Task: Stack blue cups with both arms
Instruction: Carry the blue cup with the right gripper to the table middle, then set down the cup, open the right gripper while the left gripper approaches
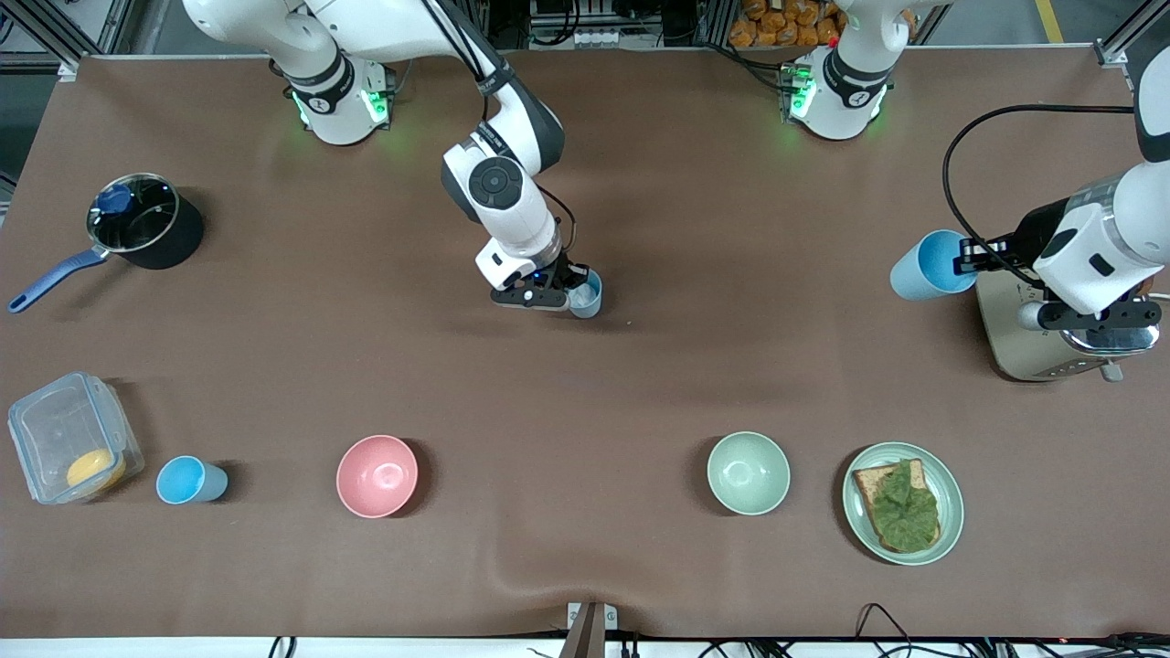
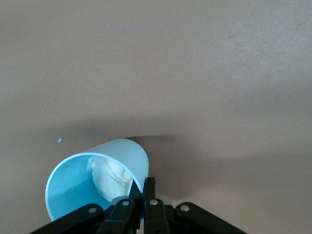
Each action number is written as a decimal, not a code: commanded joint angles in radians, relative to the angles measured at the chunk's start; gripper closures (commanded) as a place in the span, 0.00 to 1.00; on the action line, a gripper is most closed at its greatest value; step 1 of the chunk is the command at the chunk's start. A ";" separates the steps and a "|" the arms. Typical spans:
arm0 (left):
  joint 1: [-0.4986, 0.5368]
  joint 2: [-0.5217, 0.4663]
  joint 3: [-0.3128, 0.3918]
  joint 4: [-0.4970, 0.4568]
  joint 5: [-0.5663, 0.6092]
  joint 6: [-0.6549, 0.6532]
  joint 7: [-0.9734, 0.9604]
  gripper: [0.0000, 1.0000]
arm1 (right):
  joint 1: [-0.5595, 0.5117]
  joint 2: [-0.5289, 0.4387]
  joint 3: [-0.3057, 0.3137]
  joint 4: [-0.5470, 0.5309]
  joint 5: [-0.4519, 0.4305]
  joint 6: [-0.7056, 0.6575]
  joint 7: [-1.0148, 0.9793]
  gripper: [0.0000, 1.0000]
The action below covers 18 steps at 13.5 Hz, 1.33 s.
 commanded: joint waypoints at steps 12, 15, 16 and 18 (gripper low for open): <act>-0.030 0.021 -0.199 0.006 -0.119 0.092 -0.228 1.00 | -0.281 -0.124 -0.050 0.330 0.004 -0.649 -0.249 0.00; -0.206 0.073 -0.218 0.005 -0.090 0.247 -0.464 1.00 | -0.410 -0.171 -0.056 0.353 0.003 -0.700 -0.420 0.00; -0.260 0.101 -0.218 0.005 -0.066 0.293 -0.545 1.00 | -0.443 -0.197 -0.057 0.349 0.001 -0.726 -0.449 0.00; -0.369 0.156 -0.218 0.003 -0.015 0.353 -0.650 1.00 | -0.529 -0.237 -0.056 0.349 -0.017 -0.773 -0.514 0.00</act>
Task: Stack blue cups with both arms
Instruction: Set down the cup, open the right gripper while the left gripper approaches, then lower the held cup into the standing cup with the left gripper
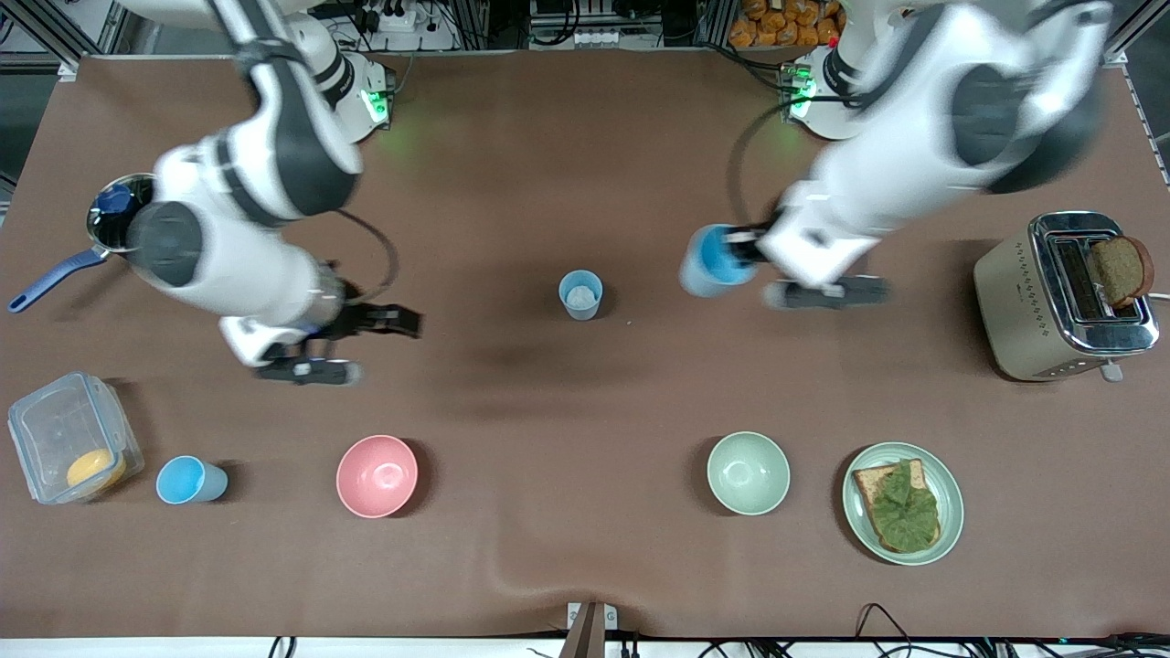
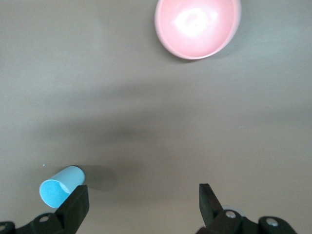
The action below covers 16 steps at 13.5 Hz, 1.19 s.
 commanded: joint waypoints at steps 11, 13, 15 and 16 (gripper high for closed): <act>-0.229 0.332 0.001 0.001 0.176 0.228 0.029 1.00 | -0.302 -0.191 0.008 0.115 -0.120 -0.318 -0.318 0.00; -0.243 0.346 0.003 0.002 0.177 0.230 0.032 1.00 | -0.289 -0.191 0.016 0.112 -0.177 -0.323 -0.312 0.00; -0.245 0.349 0.001 0.002 0.180 0.248 0.033 1.00 | -0.282 -0.196 0.017 0.091 -0.197 -0.319 -0.306 0.00; -0.248 0.354 0.003 0.002 0.190 0.248 0.033 1.00 | -0.277 -0.215 0.017 0.045 -0.197 -0.306 -0.306 0.00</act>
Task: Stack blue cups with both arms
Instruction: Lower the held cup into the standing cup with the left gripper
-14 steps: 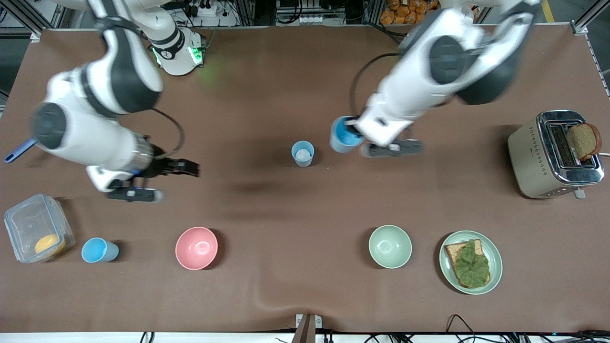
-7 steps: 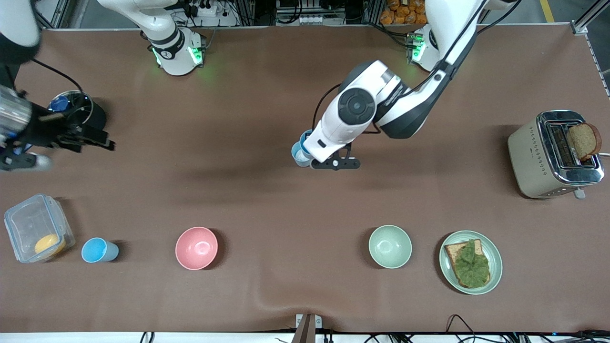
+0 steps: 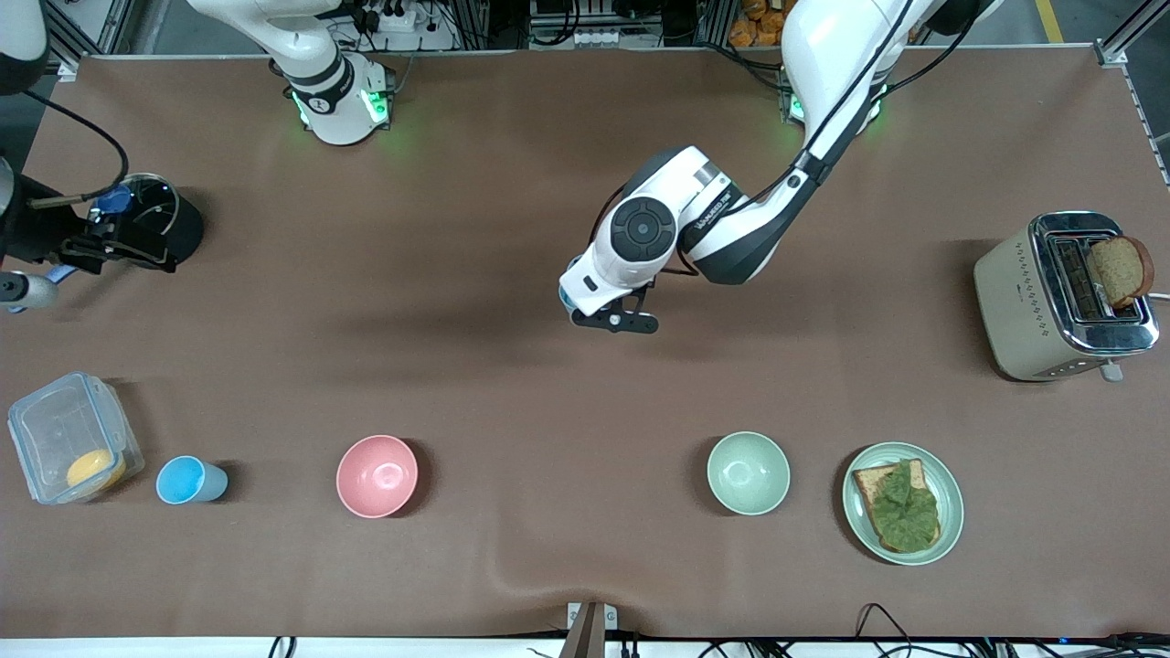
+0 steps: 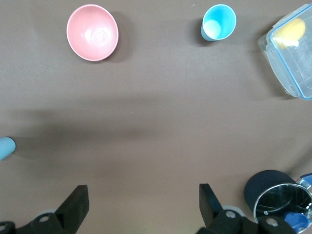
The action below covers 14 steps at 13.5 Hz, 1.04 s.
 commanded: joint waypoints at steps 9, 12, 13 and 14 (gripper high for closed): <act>-0.030 0.016 0.000 0.010 0.042 0.014 0.012 1.00 | -0.001 -0.011 -0.003 -0.023 -0.102 0.005 -0.015 0.00; -0.041 0.030 0.002 0.015 0.043 0.016 0.012 1.00 | 0.000 -0.005 -0.001 -0.021 -0.096 0.003 -0.009 0.00; -0.041 0.033 0.002 0.016 0.045 0.016 0.012 1.00 | 0.000 -0.002 0.000 -0.023 -0.089 0.002 -0.009 0.00; -0.042 0.033 0.004 0.018 0.045 0.016 0.012 1.00 | 0.000 -0.002 0.000 -0.021 -0.087 0.003 -0.009 0.00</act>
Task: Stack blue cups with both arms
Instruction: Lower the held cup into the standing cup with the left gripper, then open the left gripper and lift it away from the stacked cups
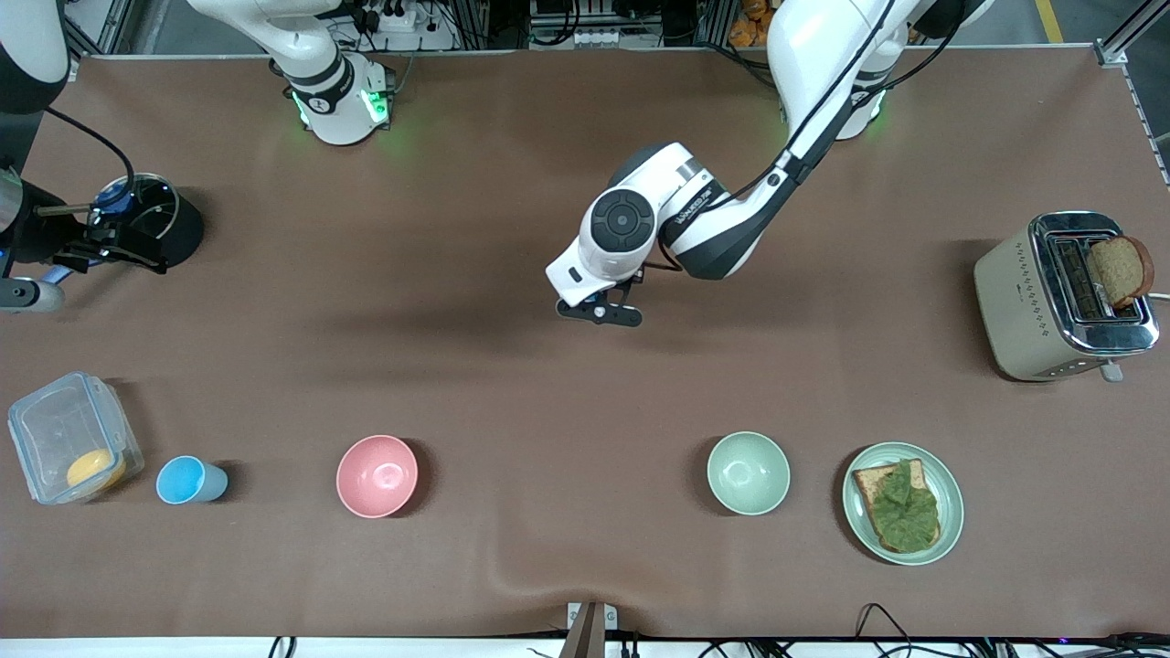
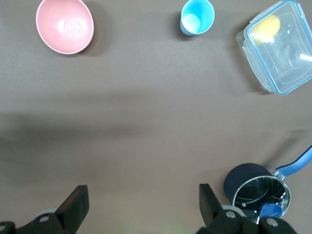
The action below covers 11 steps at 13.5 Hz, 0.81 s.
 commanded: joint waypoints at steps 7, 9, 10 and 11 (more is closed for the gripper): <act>0.012 -0.056 0.014 0.026 0.028 0.005 0.009 0.00 | 0.001 0.004 0.005 0.001 -0.006 0.005 -0.009 0.00; 0.067 -0.146 0.022 0.025 0.028 -0.017 0.007 0.00 | 0.001 0.004 0.005 0.001 -0.006 0.005 -0.009 0.00; 0.096 -0.206 0.025 0.025 0.027 -0.061 0.007 0.00 | 0.001 0.004 0.005 0.001 -0.006 0.006 -0.009 0.00; 0.137 -0.256 0.034 0.026 0.027 -0.096 0.007 0.00 | 0.001 0.004 0.005 0.001 -0.006 0.006 -0.009 0.00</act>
